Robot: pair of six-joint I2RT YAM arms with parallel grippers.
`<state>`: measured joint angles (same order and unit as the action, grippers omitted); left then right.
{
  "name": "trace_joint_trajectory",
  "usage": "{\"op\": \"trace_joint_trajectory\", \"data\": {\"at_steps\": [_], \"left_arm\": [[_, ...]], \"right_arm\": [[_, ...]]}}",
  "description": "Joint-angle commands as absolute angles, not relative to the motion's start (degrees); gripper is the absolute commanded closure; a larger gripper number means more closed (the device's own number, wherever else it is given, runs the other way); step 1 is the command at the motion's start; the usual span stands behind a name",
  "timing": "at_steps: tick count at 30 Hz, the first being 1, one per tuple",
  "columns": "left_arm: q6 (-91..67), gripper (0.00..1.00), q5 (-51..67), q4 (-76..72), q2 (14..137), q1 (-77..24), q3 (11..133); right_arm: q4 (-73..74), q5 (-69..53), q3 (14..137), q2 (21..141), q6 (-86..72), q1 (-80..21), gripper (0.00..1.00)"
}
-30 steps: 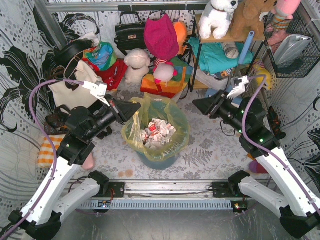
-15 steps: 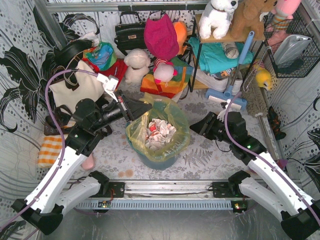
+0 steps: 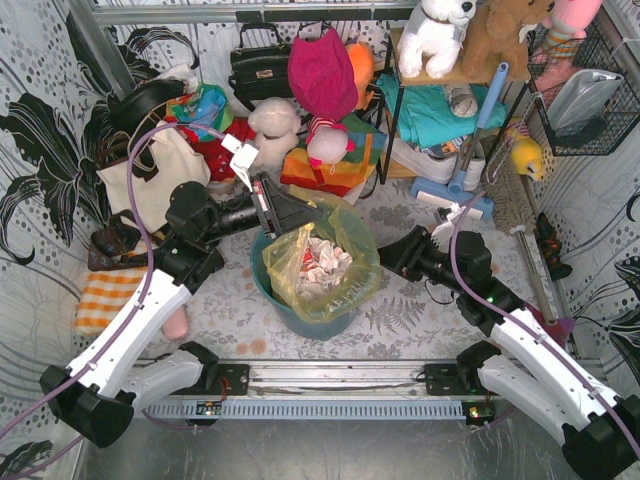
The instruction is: Tie the trash bag
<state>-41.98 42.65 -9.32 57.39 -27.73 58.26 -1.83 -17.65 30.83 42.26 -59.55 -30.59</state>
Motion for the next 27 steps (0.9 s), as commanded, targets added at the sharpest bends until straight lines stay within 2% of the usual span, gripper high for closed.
{"op": "trace_joint_trajectory", "data": {"at_steps": [1, 7, 9, 10, 11, 17, 19, 22, 27], "left_arm": [[-48.4, 0.92, 48.8, -20.4, 59.1, -27.7, 61.0], [-55.7, 0.92, 50.2, -30.5, 61.0, -27.8, 61.6], [-58.7, 0.92, 50.7, -34.9, 61.8, -27.8, 61.6], [-60.2, 0.92, 50.8, -37.1, 62.1, -27.8, 61.5], [-61.6, 0.92, 50.8, -39.2, 62.3, -27.8, 61.4], [-64.2, 0.93, 49.2, -43.7, 62.0, -27.7, 61.3], [-59.8, 0.93, 46.6, -37.7, 60.7, -27.8, 61.7], [-48.4, 0.93, 39.5, -20.8, 57.7, -27.8, 63.4], [-40.0, 0.93, 29.7, -8.4, 52.4, -27.7, 61.9]], "right_arm": [[-8.6, -20.6, 27.9, 44.0, -63.2, -30.7, 0.59], [-8.8, -20.5, 27.5, 44.3, -62.8, -30.7, 0.69], [-9.1, -20.5, 27.3, 44.2, -62.9, -30.7, 0.84], [-9.2, -20.4, 27.1, 44.0, -63.1, -30.7, 0.94], [-9.4, -20.3, 26.9, 43.8, -63.4, -30.7, 1.00], [-6.2, -15.8, 27.4, 38.7, -63.9, -30.7, 1.00], [-4.7, -13.5, 28.1, 35.7, -63.5, -30.7, 1.00], [-3.2, -9.8, 29.4, 31.3, -62.9, -30.8, 1.00], [-3.3, -6.4, 34.2, 28.8, -59.8, -30.7, 1.00]]}}
